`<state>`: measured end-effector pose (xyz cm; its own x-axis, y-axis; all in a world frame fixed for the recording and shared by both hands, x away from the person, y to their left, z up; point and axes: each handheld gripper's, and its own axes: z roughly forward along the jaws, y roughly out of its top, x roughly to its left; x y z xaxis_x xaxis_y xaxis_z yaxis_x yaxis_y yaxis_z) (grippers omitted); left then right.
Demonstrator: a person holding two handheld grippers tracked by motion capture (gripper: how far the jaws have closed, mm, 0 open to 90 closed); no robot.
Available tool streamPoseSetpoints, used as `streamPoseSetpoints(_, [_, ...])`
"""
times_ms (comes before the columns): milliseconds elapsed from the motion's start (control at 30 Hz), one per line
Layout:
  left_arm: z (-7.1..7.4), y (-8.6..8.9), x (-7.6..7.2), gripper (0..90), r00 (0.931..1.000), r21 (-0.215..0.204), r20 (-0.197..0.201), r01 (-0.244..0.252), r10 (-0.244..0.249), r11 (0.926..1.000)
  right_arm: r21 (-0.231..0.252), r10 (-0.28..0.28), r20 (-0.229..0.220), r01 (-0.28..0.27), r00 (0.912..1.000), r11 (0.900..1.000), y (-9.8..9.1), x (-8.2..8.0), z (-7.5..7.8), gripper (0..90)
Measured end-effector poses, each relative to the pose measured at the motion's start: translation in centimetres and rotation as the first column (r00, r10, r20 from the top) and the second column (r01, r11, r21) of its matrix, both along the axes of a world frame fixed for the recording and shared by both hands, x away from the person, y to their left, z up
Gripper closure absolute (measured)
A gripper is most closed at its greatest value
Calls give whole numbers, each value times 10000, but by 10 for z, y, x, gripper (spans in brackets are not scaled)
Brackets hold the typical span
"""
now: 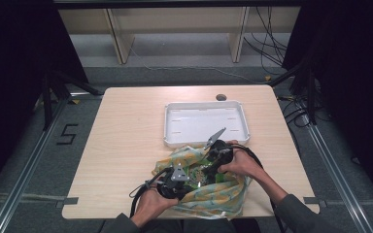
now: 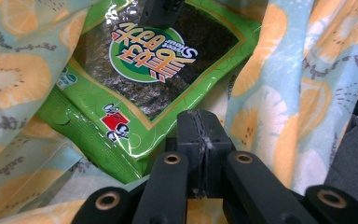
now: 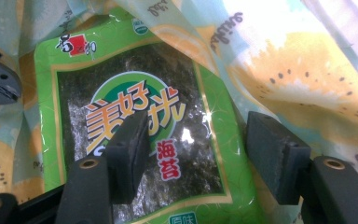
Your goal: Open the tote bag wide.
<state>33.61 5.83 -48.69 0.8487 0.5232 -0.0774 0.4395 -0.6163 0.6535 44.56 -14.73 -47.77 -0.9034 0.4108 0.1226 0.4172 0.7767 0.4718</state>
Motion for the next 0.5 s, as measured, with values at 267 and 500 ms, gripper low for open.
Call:
streamPoseSetpoints(267, [-3,-2,3,885,9999,135,45,90,-90,9999,85,30,-126,-29,9999,10000,0,3,-2,411])
streamPoseSetpoints(500, [-4,-2,5,889,10000,201,64,1,-2,9998,107,-121,-397,126,9991,9999,-1,2,-2,407])
